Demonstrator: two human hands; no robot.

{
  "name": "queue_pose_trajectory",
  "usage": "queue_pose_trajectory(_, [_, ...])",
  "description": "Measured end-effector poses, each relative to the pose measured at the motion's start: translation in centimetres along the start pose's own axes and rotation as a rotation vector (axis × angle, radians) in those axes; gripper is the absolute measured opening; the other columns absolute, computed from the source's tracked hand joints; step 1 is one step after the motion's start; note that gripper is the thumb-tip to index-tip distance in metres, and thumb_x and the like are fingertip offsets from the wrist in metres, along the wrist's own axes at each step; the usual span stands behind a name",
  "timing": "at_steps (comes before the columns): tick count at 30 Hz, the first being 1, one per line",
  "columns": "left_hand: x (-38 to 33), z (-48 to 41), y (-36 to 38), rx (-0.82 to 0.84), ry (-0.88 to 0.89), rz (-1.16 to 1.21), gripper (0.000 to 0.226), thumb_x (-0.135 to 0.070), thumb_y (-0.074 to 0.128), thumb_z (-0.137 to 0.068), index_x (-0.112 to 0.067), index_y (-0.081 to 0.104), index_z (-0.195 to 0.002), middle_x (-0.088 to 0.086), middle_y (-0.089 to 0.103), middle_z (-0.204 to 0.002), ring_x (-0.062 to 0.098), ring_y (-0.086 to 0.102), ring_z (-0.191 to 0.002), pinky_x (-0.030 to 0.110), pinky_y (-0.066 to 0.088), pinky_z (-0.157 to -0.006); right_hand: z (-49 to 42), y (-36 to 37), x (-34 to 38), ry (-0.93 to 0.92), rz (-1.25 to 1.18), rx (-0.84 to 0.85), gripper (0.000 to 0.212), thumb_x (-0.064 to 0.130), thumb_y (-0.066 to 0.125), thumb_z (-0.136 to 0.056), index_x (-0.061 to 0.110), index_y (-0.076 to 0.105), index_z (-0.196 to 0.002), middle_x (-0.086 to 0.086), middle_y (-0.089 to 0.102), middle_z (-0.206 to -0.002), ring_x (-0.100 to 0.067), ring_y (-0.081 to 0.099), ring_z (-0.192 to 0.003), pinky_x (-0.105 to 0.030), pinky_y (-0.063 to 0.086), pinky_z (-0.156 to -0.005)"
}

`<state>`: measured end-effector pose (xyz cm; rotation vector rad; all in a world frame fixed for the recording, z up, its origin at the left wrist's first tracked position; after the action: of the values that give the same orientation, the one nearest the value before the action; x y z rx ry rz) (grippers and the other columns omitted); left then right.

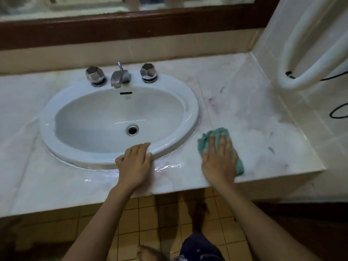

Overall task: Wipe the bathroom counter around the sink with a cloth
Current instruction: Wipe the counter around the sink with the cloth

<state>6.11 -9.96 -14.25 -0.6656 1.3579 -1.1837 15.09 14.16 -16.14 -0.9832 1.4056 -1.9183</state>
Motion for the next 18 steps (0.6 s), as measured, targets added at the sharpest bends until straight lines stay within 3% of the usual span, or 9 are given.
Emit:
queue_pose_trajectory(2, [0.4,-0.1,-0.3,0.026,0.02,0.006,0.047,-0.042,0.025,-0.097,-0.037,0.043,-0.14,-0.011,0.045,-0.145,0.013,0.033,-0.135,0.034,0.019,-0.099,5.5,2.4,6.1,-0.183,0.003,0.024,0.06,0.04,0.017,-0.098,0.024,0.002,-0.154,-0.009,-0.005,-0.161,-0.028,-0.005,-0.148,-0.051,0.009,-0.118])
queue_pose_trajectory(4, [0.6,-0.6,-0.6,0.038,0.008,0.012,0.041,-0.037,0.031,-0.101,-0.038,0.044,-0.14,-0.01,0.047,-0.143,0.015,0.035,-0.134,0.036,0.021,-0.098,10.0,4.0,9.9,-0.425,0.05,0.062,0.063,0.04,0.027,-0.092,0.022,0.019,-0.152,-0.01,0.015,-0.16,-0.029,0.013,-0.147,-0.051,0.023,-0.114])
queue_pose_trajectory(7, [0.7,-1.0,-0.9,0.07,0.003,0.022,0.039,-0.032,0.038,-0.102,-0.039,0.046,-0.139,-0.009,0.051,-0.138,0.016,0.038,-0.131,0.038,0.023,-0.095,9.9,3.2,6.8,-0.668,0.168,0.11,0.062,0.042,0.034,-0.09,0.026,0.027,-0.15,-0.003,0.024,-0.158,-0.022,0.025,-0.144,-0.047,0.035,-0.109])
queue_pose_trajectory(9, [0.9,-0.9,-0.9,0.075,0.024,0.017,0.039,-0.032,0.036,-0.102,-0.039,0.044,-0.14,-0.011,0.051,-0.138,0.015,0.039,-0.13,0.036,0.021,-0.09,6.8,1.3,0.8,-0.601,0.178,0.085,0.06,0.044,0.026,-0.095,0.026,0.02,-0.152,-0.002,0.018,-0.159,-0.021,0.022,-0.145,-0.047,0.034,-0.111])
queue_pose_trajectory(13, [0.9,-0.2,-0.6,0.042,0.089,-0.018,0.054,-0.041,0.019,-0.092,-0.04,0.04,-0.142,-0.015,0.045,-0.143,0.01,0.035,-0.132,0.027,0.01,-0.08,-1.4,-2.2,-7.6,-0.162,0.15,0.066,0.06,0.046,0.008,-0.098,0.024,0.001,-0.154,-0.005,-0.004,-0.162,-0.021,0.003,-0.148,-0.047,0.016,-0.118])
queue_pose_trajectory(16, [0.8,-0.2,-0.2,0.027,0.087,-0.003,0.058,-0.041,0.017,-0.088,-0.04,0.04,-0.141,-0.016,0.045,-0.143,0.009,0.034,-0.132,0.027,0.012,-0.084,-4.0,-2.2,-4.6,0.078,0.044,0.013,0.059,0.043,0.013,-0.1,0.023,-0.005,-0.153,-0.005,-0.011,-0.161,-0.023,-0.007,-0.148,-0.047,0.003,-0.119])
queue_pose_trajectory(18, [1.0,-0.3,-0.2,0.014,0.087,0.007,0.057,-0.041,0.018,-0.089,-0.04,0.04,-0.141,-0.017,0.045,-0.143,0.007,0.033,-0.132,0.026,0.011,-0.084,-3.1,-1.0,-0.9,0.066,0.007,-0.005,0.06,0.042,0.012,-0.1,0.023,-0.007,-0.153,-0.006,-0.013,-0.161,-0.024,-0.01,-0.148,-0.048,0.001,-0.119])
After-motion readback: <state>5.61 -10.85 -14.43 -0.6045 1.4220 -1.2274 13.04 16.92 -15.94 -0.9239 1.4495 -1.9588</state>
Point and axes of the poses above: each hand's wrist, its own z-axis away from the middle knuckle, its own y-axis out of the palm, x = y × z, the point moved 5 cm from there along -z, towards the middle knuckle
